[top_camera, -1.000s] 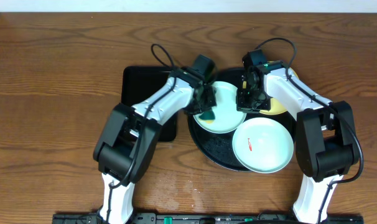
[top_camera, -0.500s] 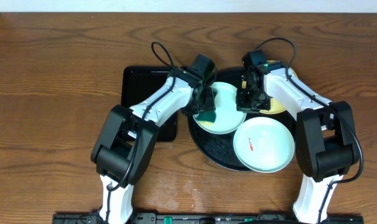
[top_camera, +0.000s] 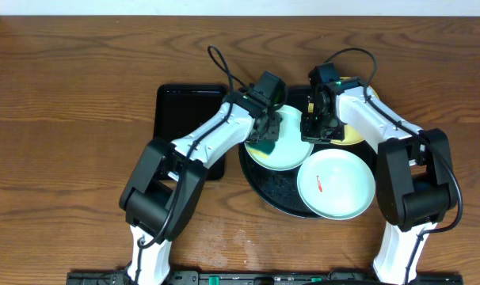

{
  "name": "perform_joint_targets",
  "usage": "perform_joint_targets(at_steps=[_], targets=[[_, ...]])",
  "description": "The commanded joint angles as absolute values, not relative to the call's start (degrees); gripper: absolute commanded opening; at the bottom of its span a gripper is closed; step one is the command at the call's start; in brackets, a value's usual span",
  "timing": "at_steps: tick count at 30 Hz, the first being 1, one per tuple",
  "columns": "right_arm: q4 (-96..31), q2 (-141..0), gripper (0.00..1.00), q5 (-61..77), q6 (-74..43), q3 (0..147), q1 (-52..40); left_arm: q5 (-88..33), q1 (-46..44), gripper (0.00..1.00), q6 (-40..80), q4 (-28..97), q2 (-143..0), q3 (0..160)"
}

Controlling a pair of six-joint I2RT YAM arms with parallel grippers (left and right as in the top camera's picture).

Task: Clean dirty plates on tray and stack at the side
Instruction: 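Scrub the upper pale green plate with the sponge in the left gripper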

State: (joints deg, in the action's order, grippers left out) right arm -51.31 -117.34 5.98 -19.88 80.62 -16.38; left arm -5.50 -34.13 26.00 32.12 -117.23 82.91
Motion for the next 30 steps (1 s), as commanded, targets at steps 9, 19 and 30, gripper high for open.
perform_joint_targets(at_steps=[9,19,30], targets=[[-51.7,-118.37,0.01,2.83,-19.22,79.33,-16.6,-1.67,-39.0,0.08,24.01,31.22,-118.76,81.84],[-52.12,-118.37,0.01,2.83,-19.22,79.33,-16.6,-3.4,-38.04,0.07,32.47,32.73,-121.25,80.88],[-52.56,-118.37,0.01,2.81,-19.2,79.33,-16.6,9.54,-30.92,0.07,25.85,37.93,-121.27,83.35]])
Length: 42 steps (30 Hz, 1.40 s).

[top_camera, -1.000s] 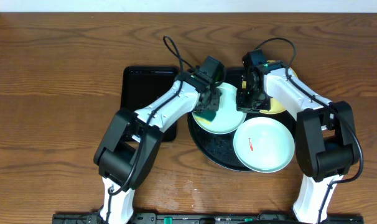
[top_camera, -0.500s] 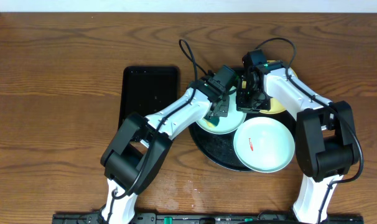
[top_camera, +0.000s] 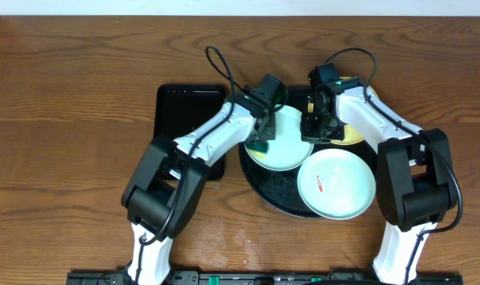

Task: Clean dirty plates on tray and stack at the side
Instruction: 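Scrub the upper pale green plate with the sponge in the left gripper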

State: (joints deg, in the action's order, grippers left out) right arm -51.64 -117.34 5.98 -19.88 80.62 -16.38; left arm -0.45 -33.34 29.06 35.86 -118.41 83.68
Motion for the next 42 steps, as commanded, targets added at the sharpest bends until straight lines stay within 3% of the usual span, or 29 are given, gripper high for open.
perform_joint_targets(at_steps=[1,6,16,24,29,42], targets=[[-52.53,-118.37,0.01,2.79,-19.2,79.33,-16.6,9.52,-30.92,0.07,25.71,37.89,-121.27,83.4],[-52.6,-118.37,0.01,2.81,-19.2,79.33,-16.6,6.76,-32.53,0.08,28.36,37.08,-121.75,83.33],[-52.73,-118.37,0.01,2.81,-19.18,79.33,-16.6,-27.59,-36.91,0.08,38.52,24.67,-128.25,83.33],[-52.71,-118.37,0.01,2.81,-19.2,79.33,-16.6,-34.76,-39.94,0.08,38.2,23.66,-128.35,83.35],[-52.71,-118.37,0.01,2.81,-19.18,79.33,-16.6,-33.3,-39.42,0.08,35.81,25.52,-128.35,83.35],[-52.45,-118.37,0.01,2.83,-18.13,79.33,-16.6,-1.32,-28.03,0.07,33.58,37.15,-121.6,83.4]])
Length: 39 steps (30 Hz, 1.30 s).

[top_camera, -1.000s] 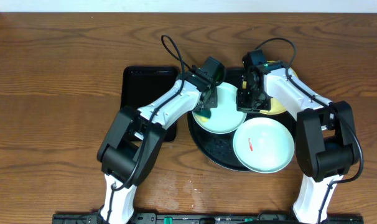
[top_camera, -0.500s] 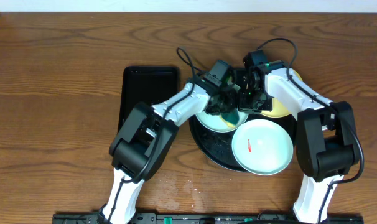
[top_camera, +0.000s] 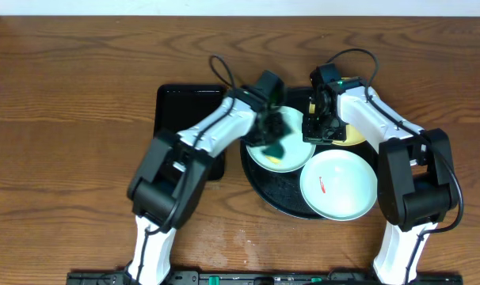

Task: Clean dirty plates on tray and stack at the side
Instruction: 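Scrub the upper pale green plate with the sponge in the left gripper, then return the sponge to the black tray with the left gripper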

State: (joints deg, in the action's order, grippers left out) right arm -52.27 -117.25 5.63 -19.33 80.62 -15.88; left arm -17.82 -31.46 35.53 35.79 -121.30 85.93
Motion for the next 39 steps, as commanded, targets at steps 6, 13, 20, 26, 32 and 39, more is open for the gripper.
perform_joint_targets(at_steps=[6,13,20,26,32,39], targets=[[-52.53,-118.37,0.01,2.83,-18.09,79.33,-16.6,0.69,-28.21,0.07,31.73,37.36,-116.77,83.4],[-52.73,-118.37,0.01,2.87,-17.5,79.33,-16.6,-6.85,-28.32,0.07,31.7,37.76,-110.59,83.4],[-52.69,-118.37,0.01,3.46,-17.52,79.33,-16.6,-6.63,-27.44,0.08,29.3,42.09,-103.9,83.4],[-52.01,-118.37,0.01,3.46,-17.52,79.33,-16.6,4.21,-22.39,0.08,29.1,49.56,-101.49,82.78],[-52.1,-118.19,0.01,3.46,-14.87,79.59,-16.6,5.78,-16.73,0.08,29.15,46.78,-104.62,74.76],[-51.68,-112.38,0.01,-4.34,-14.72,79.61,-16.64,0.27,-13.37,0.43,27.2,44.91,-104.9,73.17]])
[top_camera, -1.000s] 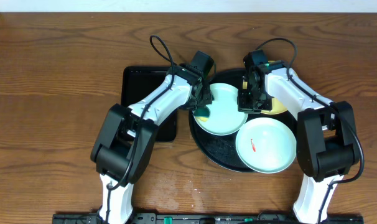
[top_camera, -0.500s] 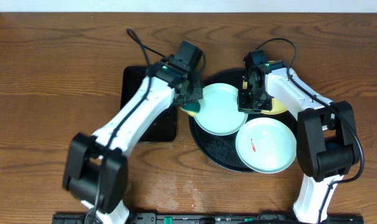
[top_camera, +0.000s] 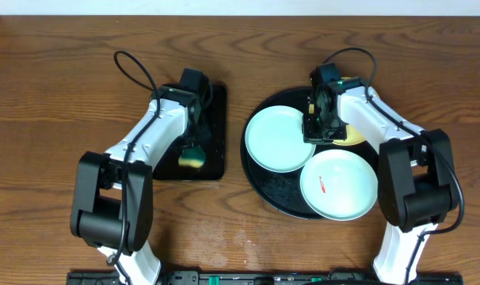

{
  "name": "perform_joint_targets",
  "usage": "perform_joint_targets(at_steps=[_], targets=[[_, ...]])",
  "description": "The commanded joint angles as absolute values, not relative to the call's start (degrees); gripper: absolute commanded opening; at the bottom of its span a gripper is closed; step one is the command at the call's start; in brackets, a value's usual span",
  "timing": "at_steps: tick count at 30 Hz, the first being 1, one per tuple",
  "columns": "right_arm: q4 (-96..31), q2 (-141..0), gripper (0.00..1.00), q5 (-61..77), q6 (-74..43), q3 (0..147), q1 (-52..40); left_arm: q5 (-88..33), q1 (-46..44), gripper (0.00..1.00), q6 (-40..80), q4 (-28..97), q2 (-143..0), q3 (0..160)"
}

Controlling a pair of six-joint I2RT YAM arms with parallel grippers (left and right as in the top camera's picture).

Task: Clean dirty plates on tray and stack at the side
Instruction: 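Return the sponge to the black tray with the left gripper, then lift the pale green plate with the right gripper and set it right of the tray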

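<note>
A pale green plate lies on the left part of the round black tray, and its face looks clean. My right gripper is shut on this plate's right rim. A second pale plate with a small red smear sits at the tray's front right. Part of a yellow plate shows behind my right arm. My left gripper hangs over the black rectangular tray to the left. A yellow-green sponge is at its fingertips, low in that tray.
The wooden table spreads around both trays. A black cable loops over the left arm, and another cable arcs over the right arm. The arm bases stand at the front edge.
My left gripper, with the sponge, has moved from the green plate over to the rectangular tray on the left. The green plate is now fully uncovered. My right gripper has stayed on its rim.
My left gripper held the sponge on the green plate's left side, then a little further left, then nearer the plate's middle, while my right gripper gripped the rim throughout. Now the sponge is in the rectangular tray and the plate shows a clean face.
</note>
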State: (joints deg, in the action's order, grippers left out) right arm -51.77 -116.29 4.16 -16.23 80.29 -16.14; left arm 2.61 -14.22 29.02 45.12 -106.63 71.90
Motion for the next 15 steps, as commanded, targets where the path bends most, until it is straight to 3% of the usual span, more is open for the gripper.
perform_joint_targets(at_steps=[1,4,11,15], targets=[[-51.44,-110.83,0.01,-6.57,-14.7,79.61,-16.67,-1.04,-13.1,0.43,26.44,44.93,-104.36,73.47],[-50.85,-105.8,0.01,-12.71,-13.47,79.61,-17.15,-4.4,-12.62,0.48,25.52,44.93,-101.93,74.02],[-50.09,-98.72,0.01,-22.92,-10.31,79.61,-20.16,-6.74,-12.6,0.69,25.5,46.24,-93.36,74.02],[-50.46,-97.38,0.01,-32.32,-9.28,79.61,-24.67,-6.68,-12.6,0.74,24.8,47.75,-87.33,74.02]])
